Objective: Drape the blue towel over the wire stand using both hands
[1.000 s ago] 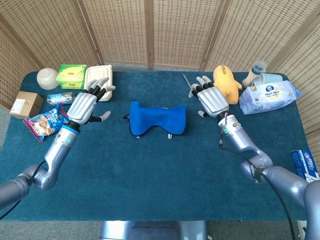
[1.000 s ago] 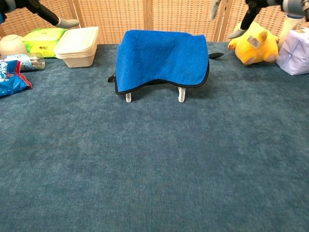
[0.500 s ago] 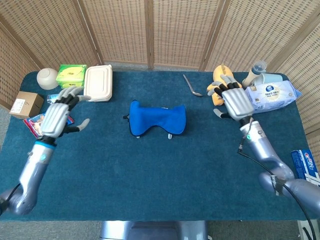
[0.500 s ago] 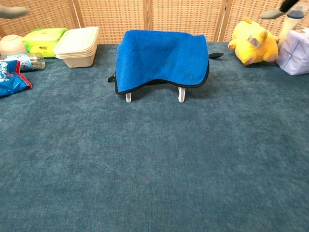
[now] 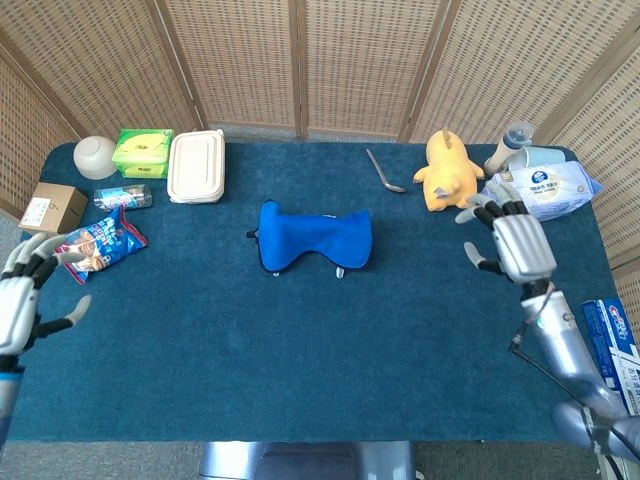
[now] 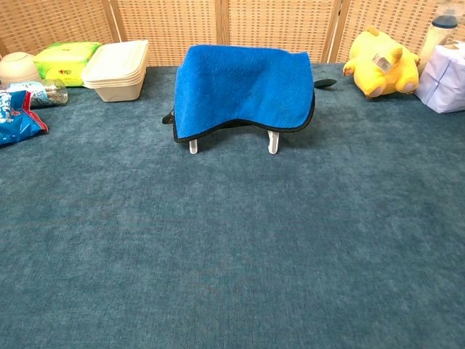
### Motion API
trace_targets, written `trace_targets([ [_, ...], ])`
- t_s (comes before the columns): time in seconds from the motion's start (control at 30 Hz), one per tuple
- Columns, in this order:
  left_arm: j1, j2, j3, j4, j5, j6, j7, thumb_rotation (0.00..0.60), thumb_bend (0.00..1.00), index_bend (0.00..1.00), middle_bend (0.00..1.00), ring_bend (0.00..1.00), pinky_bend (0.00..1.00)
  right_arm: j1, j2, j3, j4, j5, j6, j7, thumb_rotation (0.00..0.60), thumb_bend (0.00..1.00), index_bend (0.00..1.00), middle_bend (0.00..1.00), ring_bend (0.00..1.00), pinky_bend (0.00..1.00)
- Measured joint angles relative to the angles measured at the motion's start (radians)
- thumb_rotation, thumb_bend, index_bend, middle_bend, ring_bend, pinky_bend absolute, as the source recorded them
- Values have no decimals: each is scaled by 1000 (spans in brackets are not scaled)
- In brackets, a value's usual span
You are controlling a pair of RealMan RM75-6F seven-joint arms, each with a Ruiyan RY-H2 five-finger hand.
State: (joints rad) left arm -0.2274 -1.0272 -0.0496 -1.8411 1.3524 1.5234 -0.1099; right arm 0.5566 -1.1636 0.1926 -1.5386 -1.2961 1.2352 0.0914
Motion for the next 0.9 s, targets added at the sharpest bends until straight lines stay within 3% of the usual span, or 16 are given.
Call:
trace_targets([
  [0.37, 206, 10, 100, -15, 68, 178, 38, 600, 408, 359, 244, 104, 82, -176, 56, -66, -162, 28, 140, -119, 600, 405, 413, 271, 130, 86],
  [0.57, 295, -1, 140, 11, 84, 227, 53, 600, 408, 374, 263, 113, 84, -262, 80, -102, -234, 33, 217, -205, 600, 422, 416, 277, 132, 85],
  [0.9, 328, -39, 148, 39, 136, 231, 167, 600, 408, 380, 273, 117, 85, -322, 104, -117, -277, 41, 229, -249, 600, 423, 423, 277, 133, 86],
])
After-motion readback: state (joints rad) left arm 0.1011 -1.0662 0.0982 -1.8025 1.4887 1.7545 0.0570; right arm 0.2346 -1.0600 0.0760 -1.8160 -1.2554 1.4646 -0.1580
